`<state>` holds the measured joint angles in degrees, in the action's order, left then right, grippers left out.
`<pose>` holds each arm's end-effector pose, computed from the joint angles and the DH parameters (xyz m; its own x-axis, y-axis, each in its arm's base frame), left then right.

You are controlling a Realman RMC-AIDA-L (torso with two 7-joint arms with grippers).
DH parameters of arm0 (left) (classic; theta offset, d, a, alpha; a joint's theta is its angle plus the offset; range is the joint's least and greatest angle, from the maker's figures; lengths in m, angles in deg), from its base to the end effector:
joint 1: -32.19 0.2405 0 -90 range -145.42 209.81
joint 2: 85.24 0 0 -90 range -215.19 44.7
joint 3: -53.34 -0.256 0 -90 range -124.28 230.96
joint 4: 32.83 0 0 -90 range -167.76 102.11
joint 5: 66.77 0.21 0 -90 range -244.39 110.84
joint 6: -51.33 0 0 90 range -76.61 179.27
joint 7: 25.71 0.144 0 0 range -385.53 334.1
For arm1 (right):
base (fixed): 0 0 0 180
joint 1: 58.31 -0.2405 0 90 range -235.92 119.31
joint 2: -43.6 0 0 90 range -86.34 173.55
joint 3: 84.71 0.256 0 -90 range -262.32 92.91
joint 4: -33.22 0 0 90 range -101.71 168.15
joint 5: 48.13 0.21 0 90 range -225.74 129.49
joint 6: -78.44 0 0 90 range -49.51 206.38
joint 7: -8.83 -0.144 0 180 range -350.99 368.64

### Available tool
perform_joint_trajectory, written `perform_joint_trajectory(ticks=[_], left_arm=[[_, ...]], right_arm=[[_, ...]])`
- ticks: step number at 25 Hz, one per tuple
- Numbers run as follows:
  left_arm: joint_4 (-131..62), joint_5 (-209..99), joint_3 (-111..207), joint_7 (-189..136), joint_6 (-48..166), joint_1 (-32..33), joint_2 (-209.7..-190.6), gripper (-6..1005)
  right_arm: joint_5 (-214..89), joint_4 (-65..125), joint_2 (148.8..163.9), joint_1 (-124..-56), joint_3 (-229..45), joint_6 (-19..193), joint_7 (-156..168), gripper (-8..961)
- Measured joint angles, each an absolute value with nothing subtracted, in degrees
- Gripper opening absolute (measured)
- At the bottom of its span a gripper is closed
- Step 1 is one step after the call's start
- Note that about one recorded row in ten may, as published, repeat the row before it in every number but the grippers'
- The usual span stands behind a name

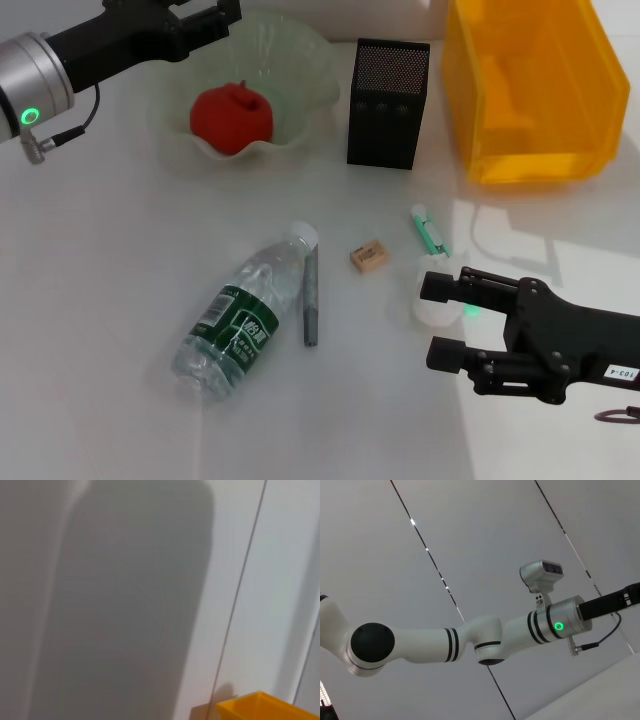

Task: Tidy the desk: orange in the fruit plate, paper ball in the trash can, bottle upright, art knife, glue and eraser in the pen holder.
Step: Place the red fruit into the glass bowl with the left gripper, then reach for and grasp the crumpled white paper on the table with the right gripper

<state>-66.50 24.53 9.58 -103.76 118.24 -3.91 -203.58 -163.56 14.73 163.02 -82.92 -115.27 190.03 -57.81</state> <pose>-0.2305 0.4108 0.0246 0.6613 0.2153 0.7186 0.6208 -0.6948 -0.3632 0.2635 0.2326 -0.0245 0.5286 -0.4140 -0.7411 -0.3909 -0.8936 0.2204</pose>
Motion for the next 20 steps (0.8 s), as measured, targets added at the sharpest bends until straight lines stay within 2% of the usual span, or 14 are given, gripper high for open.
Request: perform_joint_trajectory(ticks=[4, 6, 7, 10, 16, 20], left_arm=[[-68.4, 24.21, 9.79, -103.76, 131.81, -0.87, -202.42, 736], [-68.84, 24.48, 9.49, -103.74, 135.54, -0.08, -201.81, 774], [-69.26, 26.82, 8.62, -103.73, 143.82, 1.6, -199.78, 792], [-69.76, 31.73, 8.34, -104.07, 149.4, 2.73, -197.91, 849], [-71.71, 40.73, 8.68, -105.99, 151.76, 4.97, -196.77, 845], [-71.75, 43.33, 9.02, -106.1, 151.76, 5.43, -196.67, 843]], right_arm=[[-163.39, 10.66, 162.54, -82.6, -113.93, 192.15, -61.77, 807], [-163.25, 4.32, 162.22, -82.28, -113.34, 194.29, -68.48, 806], [-163.2, -0.37, 162.18, -82.11, -113.23, 195.53, -73.13, 806], [-163.66, -16.22, 162.04, -81.93, -113.76, 197.61, -88.32, 806], [-171.1, -47.26, 161.46, -84.81, -123.86, 199.26, -113.85, 806], [-179.42, -56.43, 161.65, -88.91, -134.35, 198.74, -120.43, 806]])
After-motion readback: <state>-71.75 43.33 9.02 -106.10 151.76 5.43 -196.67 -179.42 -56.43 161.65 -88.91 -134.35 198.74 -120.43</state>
